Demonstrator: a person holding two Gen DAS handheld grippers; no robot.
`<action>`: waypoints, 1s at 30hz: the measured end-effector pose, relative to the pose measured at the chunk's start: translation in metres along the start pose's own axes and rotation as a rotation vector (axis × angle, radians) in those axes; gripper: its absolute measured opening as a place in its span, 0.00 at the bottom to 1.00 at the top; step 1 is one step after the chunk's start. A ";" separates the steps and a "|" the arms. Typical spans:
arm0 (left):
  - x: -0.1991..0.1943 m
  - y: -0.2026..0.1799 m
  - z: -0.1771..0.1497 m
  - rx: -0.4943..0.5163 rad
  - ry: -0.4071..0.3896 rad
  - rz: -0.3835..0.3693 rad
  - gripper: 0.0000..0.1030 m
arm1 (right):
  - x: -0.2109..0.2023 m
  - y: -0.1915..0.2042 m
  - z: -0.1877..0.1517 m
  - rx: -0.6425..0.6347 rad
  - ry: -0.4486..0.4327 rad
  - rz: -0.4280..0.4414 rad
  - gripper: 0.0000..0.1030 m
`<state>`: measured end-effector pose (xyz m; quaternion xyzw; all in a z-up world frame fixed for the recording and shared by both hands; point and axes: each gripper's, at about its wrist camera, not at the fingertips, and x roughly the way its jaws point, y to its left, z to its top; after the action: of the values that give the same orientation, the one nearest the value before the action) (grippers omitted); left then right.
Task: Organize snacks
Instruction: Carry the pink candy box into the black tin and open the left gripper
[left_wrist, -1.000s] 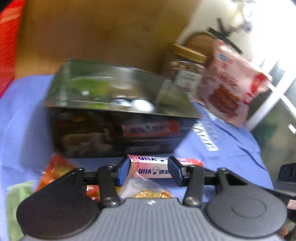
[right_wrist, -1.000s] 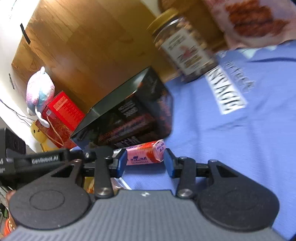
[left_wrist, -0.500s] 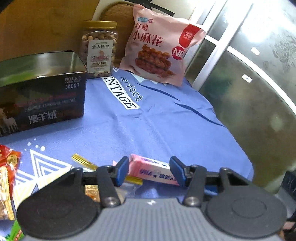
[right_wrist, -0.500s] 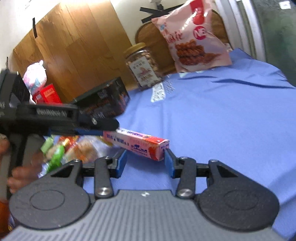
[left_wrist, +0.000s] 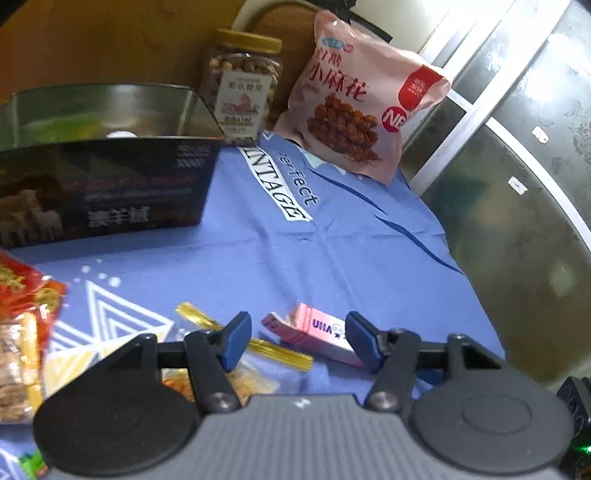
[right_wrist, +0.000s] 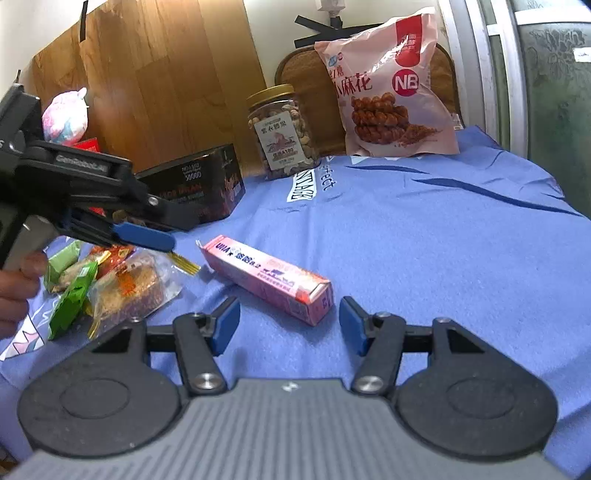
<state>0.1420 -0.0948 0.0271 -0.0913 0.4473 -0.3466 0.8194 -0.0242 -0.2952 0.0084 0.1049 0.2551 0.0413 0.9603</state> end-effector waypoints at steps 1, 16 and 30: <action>0.004 -0.002 0.001 -0.001 0.004 -0.004 0.56 | -0.001 0.000 -0.001 0.001 0.000 -0.001 0.60; 0.007 -0.027 0.001 0.107 -0.034 -0.016 0.52 | 0.014 0.011 0.012 -0.066 0.036 -0.065 0.38; -0.095 0.032 0.036 0.044 -0.302 0.033 0.52 | 0.052 0.093 0.068 -0.197 -0.109 0.006 0.38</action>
<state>0.1525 -0.0152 0.0967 -0.1168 0.3125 -0.3251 0.8849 0.0523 -0.2100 0.0620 0.0131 0.1971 0.0632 0.9783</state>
